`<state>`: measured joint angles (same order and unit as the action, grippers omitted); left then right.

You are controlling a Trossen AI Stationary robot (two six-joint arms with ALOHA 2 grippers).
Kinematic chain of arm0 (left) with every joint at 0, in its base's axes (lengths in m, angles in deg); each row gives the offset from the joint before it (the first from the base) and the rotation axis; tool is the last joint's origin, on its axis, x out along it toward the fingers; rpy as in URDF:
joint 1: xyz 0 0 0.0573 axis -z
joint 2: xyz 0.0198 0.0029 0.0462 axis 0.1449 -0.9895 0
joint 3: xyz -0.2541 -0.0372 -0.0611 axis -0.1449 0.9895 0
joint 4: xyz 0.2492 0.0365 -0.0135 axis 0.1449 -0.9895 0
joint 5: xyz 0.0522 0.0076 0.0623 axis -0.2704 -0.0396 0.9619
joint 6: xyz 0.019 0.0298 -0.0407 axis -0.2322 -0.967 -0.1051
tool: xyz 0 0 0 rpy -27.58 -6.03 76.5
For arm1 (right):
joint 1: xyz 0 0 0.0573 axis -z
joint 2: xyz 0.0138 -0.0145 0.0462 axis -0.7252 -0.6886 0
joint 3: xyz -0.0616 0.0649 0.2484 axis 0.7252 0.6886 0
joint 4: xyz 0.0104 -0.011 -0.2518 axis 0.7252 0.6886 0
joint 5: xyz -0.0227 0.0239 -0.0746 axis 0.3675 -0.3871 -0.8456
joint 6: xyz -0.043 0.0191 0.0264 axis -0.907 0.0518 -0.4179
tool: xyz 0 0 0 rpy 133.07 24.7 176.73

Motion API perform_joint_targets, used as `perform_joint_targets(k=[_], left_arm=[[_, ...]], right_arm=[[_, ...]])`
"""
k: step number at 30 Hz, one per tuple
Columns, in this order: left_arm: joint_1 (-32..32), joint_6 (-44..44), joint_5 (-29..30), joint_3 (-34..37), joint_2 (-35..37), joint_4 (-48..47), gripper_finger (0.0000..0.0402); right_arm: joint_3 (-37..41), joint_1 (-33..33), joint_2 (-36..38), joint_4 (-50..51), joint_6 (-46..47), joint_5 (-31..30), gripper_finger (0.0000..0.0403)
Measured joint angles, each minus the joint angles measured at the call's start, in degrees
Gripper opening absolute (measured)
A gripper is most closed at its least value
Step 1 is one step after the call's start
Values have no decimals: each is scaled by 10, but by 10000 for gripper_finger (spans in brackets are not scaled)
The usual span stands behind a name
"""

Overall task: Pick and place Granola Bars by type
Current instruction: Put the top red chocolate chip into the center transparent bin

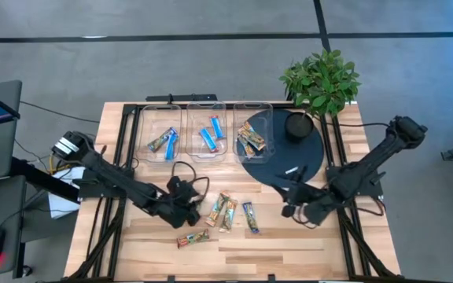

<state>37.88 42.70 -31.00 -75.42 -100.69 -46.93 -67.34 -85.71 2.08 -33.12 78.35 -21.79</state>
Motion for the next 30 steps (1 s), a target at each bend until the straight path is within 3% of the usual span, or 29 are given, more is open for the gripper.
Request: perform_joint_targets(k=[6,12,22,30], left_arm=[[-26,47,-50,-103,-67,-146,136],[-51,52,-115,-163,-128,-213,159],[-70,67,-134,-165,-132,-238,226],[-72,87,-162,-144,-132,-232,250]], right_arm=[[24,-41,57,4,20,-32,159],[27,-71,70,3,22,-33,159],[27,-75,70,4,22,-31,159],[27,-75,70,4,21,-29,159]])
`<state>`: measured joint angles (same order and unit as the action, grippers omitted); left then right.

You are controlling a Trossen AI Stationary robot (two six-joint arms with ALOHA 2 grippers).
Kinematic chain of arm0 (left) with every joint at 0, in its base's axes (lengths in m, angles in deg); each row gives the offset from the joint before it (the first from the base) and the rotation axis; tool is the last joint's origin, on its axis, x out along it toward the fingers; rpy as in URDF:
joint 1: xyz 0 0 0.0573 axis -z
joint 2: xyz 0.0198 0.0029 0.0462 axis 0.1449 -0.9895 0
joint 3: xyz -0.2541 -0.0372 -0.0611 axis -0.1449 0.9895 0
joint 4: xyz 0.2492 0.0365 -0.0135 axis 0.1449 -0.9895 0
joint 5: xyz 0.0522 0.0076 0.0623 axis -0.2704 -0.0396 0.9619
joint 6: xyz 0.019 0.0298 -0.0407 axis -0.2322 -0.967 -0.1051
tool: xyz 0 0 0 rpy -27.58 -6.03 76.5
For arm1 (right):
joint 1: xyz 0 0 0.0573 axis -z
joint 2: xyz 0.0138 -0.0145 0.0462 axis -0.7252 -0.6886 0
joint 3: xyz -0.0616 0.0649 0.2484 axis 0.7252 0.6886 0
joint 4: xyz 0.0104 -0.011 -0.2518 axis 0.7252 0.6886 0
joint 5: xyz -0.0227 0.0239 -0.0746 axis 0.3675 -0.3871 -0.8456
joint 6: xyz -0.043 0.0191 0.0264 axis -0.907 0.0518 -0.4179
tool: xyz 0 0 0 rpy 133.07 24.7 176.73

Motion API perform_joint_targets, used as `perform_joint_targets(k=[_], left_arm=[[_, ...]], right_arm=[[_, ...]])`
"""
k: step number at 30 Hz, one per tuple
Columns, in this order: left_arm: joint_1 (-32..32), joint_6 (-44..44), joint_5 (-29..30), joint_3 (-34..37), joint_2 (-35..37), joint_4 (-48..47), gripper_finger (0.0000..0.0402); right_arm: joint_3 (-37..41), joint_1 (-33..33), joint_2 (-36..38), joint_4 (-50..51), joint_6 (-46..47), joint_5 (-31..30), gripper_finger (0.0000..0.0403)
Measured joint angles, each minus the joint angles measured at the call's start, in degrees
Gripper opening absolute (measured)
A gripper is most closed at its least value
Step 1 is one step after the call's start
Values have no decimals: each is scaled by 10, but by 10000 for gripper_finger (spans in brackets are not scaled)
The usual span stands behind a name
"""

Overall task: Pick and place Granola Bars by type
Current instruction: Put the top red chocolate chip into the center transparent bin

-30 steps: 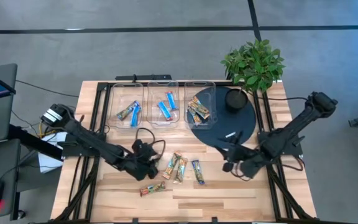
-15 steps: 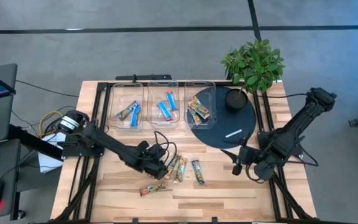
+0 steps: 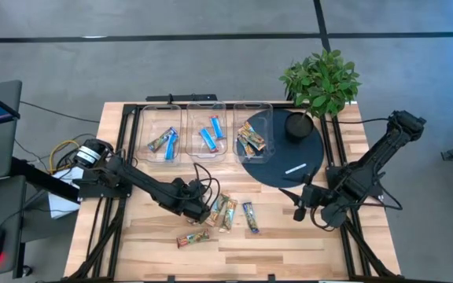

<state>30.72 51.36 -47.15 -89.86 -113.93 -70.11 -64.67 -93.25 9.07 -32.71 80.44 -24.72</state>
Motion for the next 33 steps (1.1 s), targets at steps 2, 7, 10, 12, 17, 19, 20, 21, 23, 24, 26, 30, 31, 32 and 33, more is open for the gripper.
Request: perform_joint_targets(k=[2,7,10,12,17,19,20,21,23,24,26,30,31,32,33], left_arm=[[0,1,-4,1,0,0,252],[0,1,-6,2,0,6,252],[-1,-6,-23,2,-11,22,252],[-5,-12,-44,2,-30,27,252],[-18,-22,-72,-3,-65,28,252],[-19,-22,-73,-4,-67,25,252],[-19,-22,-73,-4,-68,25,252],[-19,-22,-71,-4,-68,24,252],[-19,-22,-72,-10,-68,12,252],[-19,-22,-74,-14,-68,8,252],[-19,-25,-76,-22,-70,0,252],[-19,-36,-77,-36,-71,-17,252],[-19,-36,-77,-36,-71,-17,251],[-19,-36,-77,-36,-71,-17,251],[-19,-36,-77,-36,-71,-17,251]], right_arm=[[0,0,0,0,0,1,159],[0,0,0,0,0,1,159],[0,0,0,0,0,1,159],[0,0,0,0,0,1,159],[-1,0,0,0,0,2,159],[-1,0,0,0,0,2,159],[-1,0,0,0,0,2,159],[-1,0,0,0,0,2,159],[-1,0,0,0,0,2,159],[-1,0,0,0,0,2,159],[-1,0,0,0,0,2,159],[-1,0,0,0,0,2,159],[-1,0,0,0,0,2,159],[-1,0,0,1,0,2,159],[-1,0,0,1,0,2,159]])
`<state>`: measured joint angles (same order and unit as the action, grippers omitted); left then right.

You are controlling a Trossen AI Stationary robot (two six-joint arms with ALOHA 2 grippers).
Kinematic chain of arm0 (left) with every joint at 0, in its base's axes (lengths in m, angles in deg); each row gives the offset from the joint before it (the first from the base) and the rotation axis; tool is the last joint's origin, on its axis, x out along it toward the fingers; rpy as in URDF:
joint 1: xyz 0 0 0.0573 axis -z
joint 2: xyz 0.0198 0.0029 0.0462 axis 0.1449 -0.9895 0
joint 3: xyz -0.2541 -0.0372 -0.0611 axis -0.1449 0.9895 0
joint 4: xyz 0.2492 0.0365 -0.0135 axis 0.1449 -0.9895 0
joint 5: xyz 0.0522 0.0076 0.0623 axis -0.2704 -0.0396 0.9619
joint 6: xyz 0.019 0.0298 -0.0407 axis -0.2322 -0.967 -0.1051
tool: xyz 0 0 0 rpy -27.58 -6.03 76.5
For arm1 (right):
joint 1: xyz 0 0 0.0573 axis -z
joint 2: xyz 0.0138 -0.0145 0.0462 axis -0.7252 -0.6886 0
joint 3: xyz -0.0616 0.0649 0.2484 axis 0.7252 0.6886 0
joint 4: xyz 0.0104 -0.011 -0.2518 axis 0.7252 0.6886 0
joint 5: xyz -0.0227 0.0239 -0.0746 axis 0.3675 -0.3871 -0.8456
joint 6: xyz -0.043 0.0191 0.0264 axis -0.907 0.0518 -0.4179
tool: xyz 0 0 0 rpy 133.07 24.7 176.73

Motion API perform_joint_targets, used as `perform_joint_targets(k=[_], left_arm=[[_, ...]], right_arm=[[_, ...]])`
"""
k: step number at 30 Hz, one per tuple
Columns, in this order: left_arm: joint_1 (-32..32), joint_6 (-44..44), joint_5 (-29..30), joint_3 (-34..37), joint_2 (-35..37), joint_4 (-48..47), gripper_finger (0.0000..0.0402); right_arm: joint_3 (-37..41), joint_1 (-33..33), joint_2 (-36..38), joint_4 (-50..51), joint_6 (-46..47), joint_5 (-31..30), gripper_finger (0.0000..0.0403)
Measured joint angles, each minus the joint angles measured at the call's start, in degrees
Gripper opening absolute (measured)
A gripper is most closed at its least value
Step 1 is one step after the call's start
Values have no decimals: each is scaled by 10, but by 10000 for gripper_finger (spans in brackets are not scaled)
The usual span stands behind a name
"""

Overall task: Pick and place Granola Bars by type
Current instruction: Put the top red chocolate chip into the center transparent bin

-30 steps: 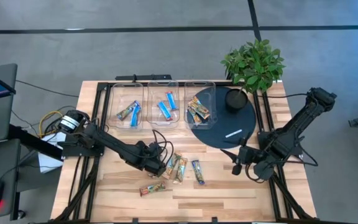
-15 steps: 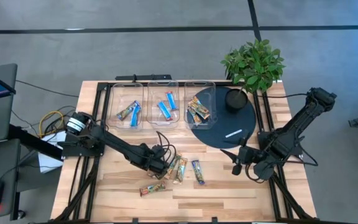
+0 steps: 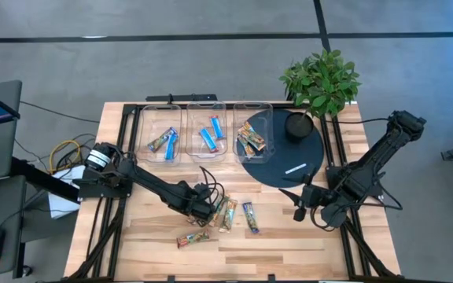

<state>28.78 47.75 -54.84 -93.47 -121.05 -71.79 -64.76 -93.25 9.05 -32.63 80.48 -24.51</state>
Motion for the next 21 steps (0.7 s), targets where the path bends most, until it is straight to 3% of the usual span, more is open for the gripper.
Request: perform_joint_targets(k=[8,16,21], left_arm=[[0,0,-1,0,0,-3,243],[1,-7,-1,0,0,-1,167],[1,-29,1,0,0,6,144]], right_arm=[[0,0,0,1,0,0,159],[0,0,0,1,0,0,159],[0,0,0,1,0,0,159]])
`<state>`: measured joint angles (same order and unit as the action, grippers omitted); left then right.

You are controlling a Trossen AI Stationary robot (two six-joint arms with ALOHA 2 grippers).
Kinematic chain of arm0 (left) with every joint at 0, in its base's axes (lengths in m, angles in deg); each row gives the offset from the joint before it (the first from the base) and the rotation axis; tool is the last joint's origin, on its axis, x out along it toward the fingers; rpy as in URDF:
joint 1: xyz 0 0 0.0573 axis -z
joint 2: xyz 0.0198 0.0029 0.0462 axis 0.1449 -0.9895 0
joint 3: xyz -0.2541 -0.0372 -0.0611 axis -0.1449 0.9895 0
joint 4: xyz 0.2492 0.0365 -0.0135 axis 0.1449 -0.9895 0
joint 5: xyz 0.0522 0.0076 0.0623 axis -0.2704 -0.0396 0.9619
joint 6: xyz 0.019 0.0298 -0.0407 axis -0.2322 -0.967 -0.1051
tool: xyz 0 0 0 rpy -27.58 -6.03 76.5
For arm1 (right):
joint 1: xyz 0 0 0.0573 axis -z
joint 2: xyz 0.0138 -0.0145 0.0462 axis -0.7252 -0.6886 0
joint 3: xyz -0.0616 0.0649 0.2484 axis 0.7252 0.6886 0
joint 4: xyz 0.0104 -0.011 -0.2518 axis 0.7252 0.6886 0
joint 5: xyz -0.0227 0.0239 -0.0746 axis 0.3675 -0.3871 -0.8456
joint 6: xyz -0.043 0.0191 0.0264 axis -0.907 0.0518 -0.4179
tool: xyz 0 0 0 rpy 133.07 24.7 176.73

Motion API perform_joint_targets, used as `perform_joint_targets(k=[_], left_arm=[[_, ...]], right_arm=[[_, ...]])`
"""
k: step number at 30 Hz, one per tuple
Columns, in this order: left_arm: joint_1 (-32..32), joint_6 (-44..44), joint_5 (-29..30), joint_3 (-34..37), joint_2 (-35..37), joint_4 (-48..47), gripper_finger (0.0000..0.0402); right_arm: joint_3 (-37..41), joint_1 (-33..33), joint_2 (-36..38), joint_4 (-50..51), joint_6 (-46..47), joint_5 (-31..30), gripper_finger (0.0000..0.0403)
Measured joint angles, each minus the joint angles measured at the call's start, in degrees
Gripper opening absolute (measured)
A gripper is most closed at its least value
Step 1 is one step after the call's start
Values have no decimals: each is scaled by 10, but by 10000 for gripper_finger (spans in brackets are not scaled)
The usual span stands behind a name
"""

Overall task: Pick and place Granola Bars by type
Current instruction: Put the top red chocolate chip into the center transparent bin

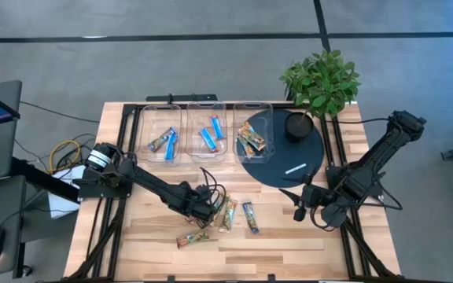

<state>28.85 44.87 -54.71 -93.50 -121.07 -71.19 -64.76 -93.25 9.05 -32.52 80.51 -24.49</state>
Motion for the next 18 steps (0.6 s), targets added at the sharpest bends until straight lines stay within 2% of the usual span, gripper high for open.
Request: perform_joint_targets(k=[12,18], left_arm=[[0,-61,-4,-1,0,18,135],[-1,-88,6,-34,-5,-21,121]], right_arm=[[0,0,0,0,0,1,159],[0,0,0,0,0,1,159]])
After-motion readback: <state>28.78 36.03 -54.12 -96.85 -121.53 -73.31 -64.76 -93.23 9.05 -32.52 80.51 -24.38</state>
